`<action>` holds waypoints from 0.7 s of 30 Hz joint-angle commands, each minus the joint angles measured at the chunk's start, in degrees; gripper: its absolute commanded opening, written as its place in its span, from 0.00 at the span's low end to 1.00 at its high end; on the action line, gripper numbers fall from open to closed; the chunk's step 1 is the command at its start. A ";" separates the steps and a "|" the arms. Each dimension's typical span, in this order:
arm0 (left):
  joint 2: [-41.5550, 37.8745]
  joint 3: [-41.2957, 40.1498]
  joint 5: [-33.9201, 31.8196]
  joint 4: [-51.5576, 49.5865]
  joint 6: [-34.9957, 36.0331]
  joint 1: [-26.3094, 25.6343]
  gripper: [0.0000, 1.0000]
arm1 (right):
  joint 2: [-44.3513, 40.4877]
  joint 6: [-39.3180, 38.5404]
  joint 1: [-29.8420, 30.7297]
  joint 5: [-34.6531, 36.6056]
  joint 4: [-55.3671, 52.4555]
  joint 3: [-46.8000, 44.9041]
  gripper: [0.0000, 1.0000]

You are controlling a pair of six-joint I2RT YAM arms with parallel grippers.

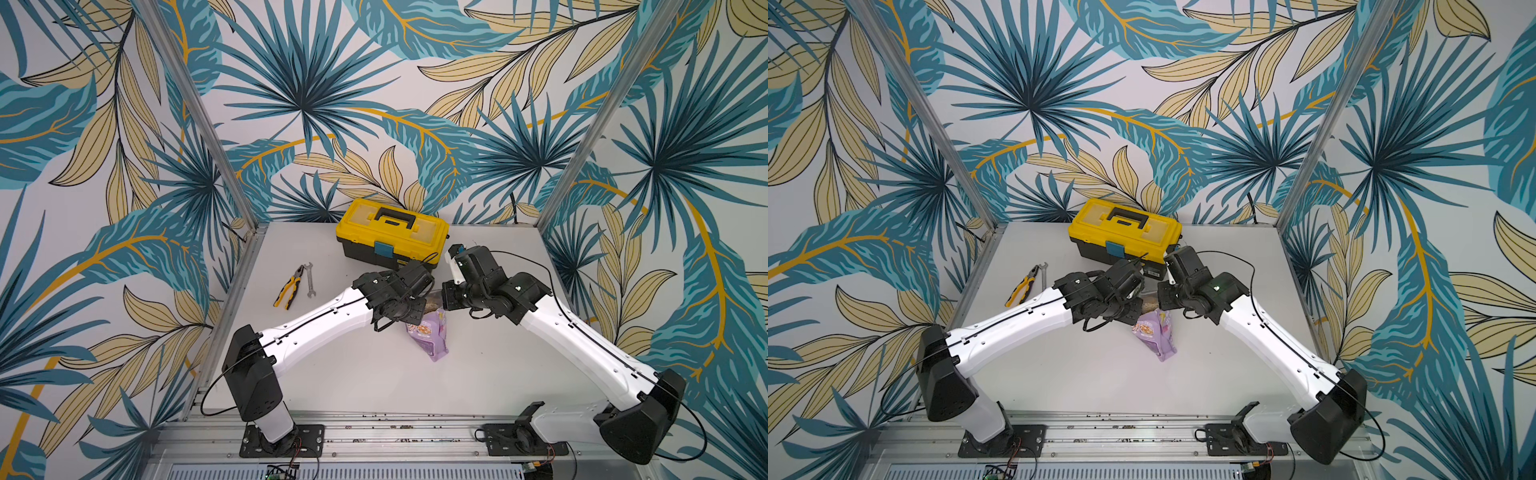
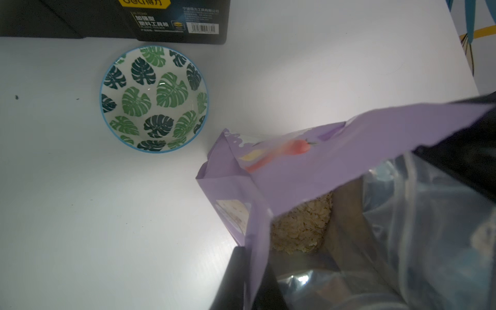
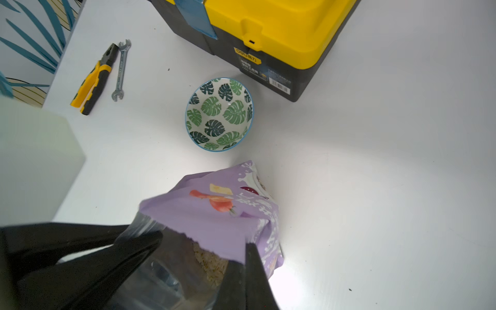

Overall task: Pour the oats into the breakfast bowl
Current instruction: Open the oats bag at the center of the board.

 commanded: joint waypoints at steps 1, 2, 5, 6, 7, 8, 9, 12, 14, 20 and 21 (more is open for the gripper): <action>-3.25 -2.81 -1.68 -11.57 1.49 0.63 0.06 | 0.51 -0.84 -0.90 14.24 -5.29 2.01 0.00; -3.57 -3.01 -1.49 -11.71 1.61 0.62 0.06 | 0.73 -0.98 -0.90 16.55 -5.80 2.38 0.00; -4.01 -2.79 -1.01 -11.57 2.05 0.63 0.06 | 1.05 -1.84 -0.90 17.53 -5.26 3.15 0.00; -4.09 -2.67 0.33 -11.15 2.15 0.60 0.06 | 0.81 -2.33 -0.90 15.64 -4.23 3.15 0.00; -4.02 -2.46 1.15 -10.65 2.20 0.61 0.05 | 0.35 -2.83 -0.90 13.49 -3.02 2.72 0.00; -4.14 -2.34 1.69 -10.13 2.09 0.59 0.05 | -0.33 -3.33 -0.95 10.18 -1.19 2.16 0.00; -4.24 -2.23 2.05 -9.55 1.88 0.59 0.05 | -1.00 -3.90 -0.98 7.08 0.66 1.43 0.00; -4.65 -1.75 2.76 -8.26 0.89 0.56 0.05 | -4.72 -5.09 -1.12 0.53 5.38 -2.11 0.11; -4.78 -1.39 3.21 -7.75 0.35 0.63 0.04 | -7.15 -5.94 -1.32 -2.05 7.58 -4.47 0.19; -4.43 0.43 3.46 -8.90 0.63 0.55 0.03 | -15.09 -11.66 -1.69 -7.92 11.12 -11.80 0.63; -4.43 0.69 3.44 -9.20 0.78 0.61 0.03 | -16.95 -12.31 -1.69 -9.61 12.05 -13.50 0.71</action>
